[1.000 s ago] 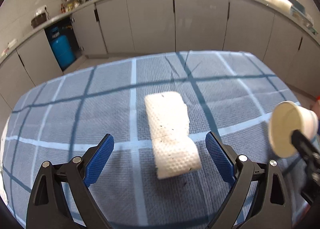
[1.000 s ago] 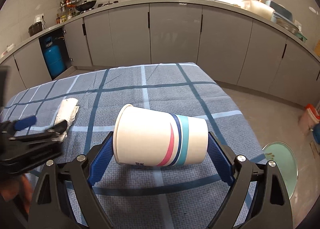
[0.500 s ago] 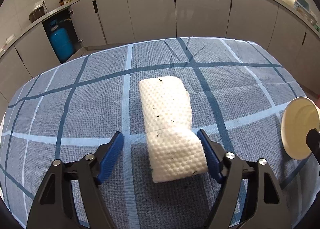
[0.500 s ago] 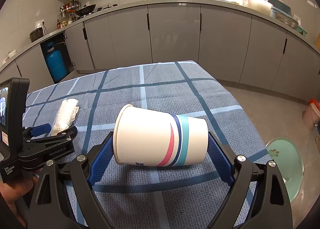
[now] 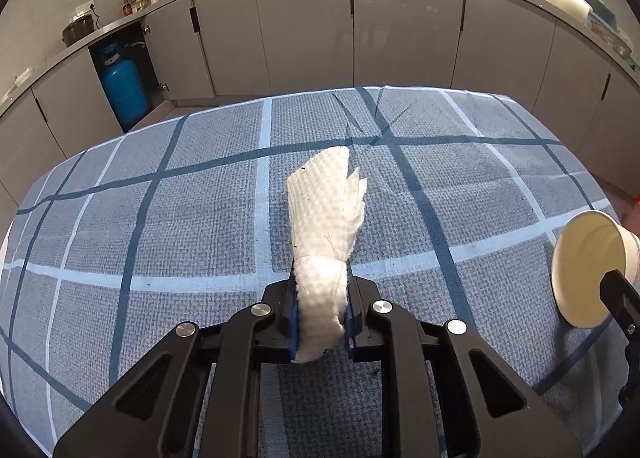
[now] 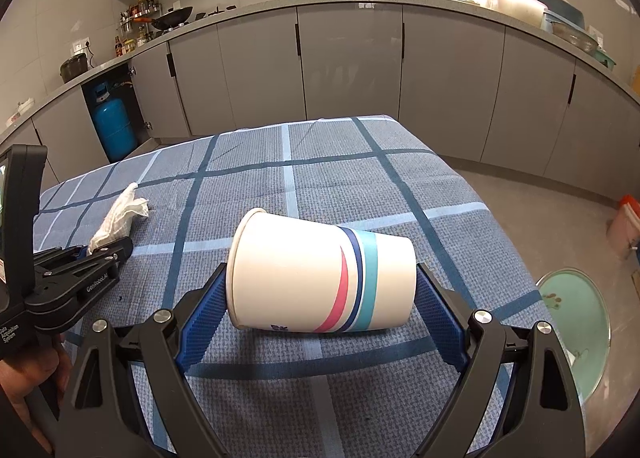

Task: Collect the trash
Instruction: 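Carry the tissue and paper cup in both grippers over the bucket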

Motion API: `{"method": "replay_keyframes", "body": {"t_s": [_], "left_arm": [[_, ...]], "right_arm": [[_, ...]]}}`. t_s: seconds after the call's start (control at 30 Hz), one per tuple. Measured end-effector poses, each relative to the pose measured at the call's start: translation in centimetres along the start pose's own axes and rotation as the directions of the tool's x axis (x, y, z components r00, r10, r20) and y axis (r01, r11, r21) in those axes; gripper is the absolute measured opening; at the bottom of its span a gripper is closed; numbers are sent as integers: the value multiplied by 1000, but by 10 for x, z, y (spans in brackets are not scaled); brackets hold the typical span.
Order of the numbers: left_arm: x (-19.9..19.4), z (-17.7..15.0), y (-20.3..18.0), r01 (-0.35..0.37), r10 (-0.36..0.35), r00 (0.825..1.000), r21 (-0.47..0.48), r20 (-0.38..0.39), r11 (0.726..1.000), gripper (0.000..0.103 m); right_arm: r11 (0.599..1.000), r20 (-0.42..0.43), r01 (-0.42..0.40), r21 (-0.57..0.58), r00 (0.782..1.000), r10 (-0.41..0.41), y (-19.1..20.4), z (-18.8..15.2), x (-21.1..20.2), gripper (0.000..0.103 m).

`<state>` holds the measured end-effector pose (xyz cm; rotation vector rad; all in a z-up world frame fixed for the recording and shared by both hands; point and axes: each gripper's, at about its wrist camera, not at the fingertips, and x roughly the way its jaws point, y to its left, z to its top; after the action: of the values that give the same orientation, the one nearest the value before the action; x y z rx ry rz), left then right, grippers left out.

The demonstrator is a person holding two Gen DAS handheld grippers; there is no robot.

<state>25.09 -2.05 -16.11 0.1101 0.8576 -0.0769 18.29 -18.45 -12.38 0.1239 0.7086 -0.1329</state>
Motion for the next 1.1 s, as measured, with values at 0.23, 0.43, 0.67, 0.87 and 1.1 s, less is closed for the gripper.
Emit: {"method": "replay_keyframes", "body": {"t_s": [0.23, 0.43, 0.67, 0.87, 1.1], "left_arm": [[-22, -1, -4, 45, -45, 999, 9, 25, 999, 17], [-49, 1, -20, 84, -87, 994, 53, 62, 995, 17], [-71, -3, -63, 125, -136, 988, 133, 77, 983, 17], [-86, -9, -110, 180, -200, 977, 215, 78, 960, 17], [-98, -11, -168, 245, -275, 959, 293, 66, 924, 17]], "right_arm": [[1000, 17, 5, 1, 1000, -5, -8, -2, -13, 87], [1000, 31, 7, 26, 999, -8, -24, -5, -28, 87], [998, 45, 26, 60, 999, -29, -51, -11, -48, 87], [990, 60, 72, 118, 995, -80, -92, -20, -73, 87], [976, 67, 127, 177, 988, -140, -138, -31, -93, 87]]}}
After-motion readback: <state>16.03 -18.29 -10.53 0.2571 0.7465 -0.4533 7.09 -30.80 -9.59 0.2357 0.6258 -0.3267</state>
